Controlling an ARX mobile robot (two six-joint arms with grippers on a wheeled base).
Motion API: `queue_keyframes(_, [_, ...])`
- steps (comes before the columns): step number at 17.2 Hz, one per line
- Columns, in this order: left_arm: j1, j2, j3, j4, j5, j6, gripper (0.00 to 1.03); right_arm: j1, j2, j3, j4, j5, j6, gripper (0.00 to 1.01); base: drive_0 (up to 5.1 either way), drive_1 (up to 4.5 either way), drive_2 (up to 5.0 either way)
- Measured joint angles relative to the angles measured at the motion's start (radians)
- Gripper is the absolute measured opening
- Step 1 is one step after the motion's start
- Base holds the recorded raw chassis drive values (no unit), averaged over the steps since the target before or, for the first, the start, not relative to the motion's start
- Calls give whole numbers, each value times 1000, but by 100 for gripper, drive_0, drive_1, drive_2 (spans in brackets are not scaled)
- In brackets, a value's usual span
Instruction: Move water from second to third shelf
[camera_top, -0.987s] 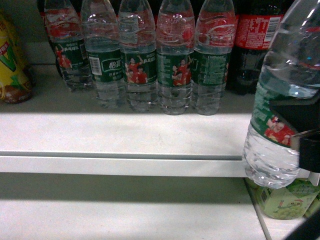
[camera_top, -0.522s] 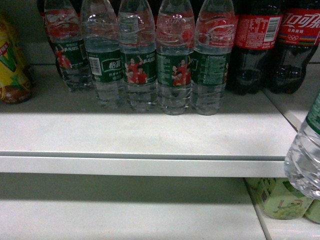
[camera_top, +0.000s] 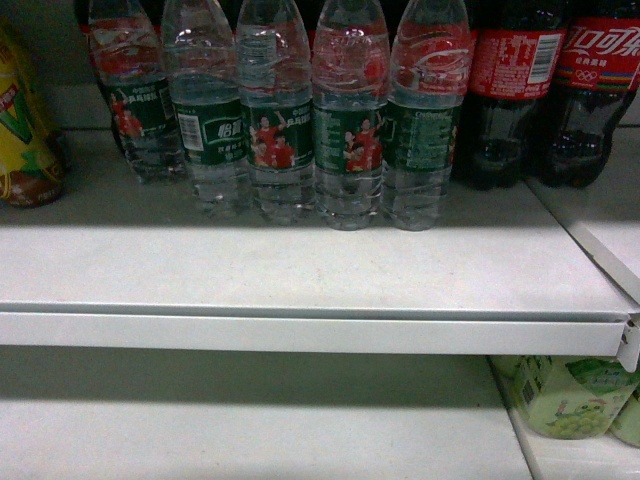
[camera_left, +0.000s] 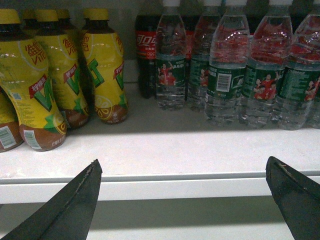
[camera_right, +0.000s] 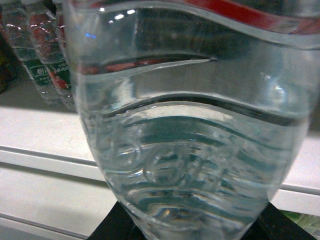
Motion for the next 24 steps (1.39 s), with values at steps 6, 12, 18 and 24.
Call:
queue_keyframes(6, [0,0,0,0,0,0,98,-57,-90,0,-105,-40,-55,36,0,0,0])
queue_keyframes(12, [0,0,0,0,0,0,98,-70,-101,2,-90,-69,-59,36,0,0,0])
queue_keyframes(18, [0,0,0,0,0,0,98,-70,-101,2,-90,-70,-59,36,0,0,0])
queue_keyframes(24, [0,0,0,0,0,0,98,-70,-101,2,-90,-70,-59,36,0,0,0])
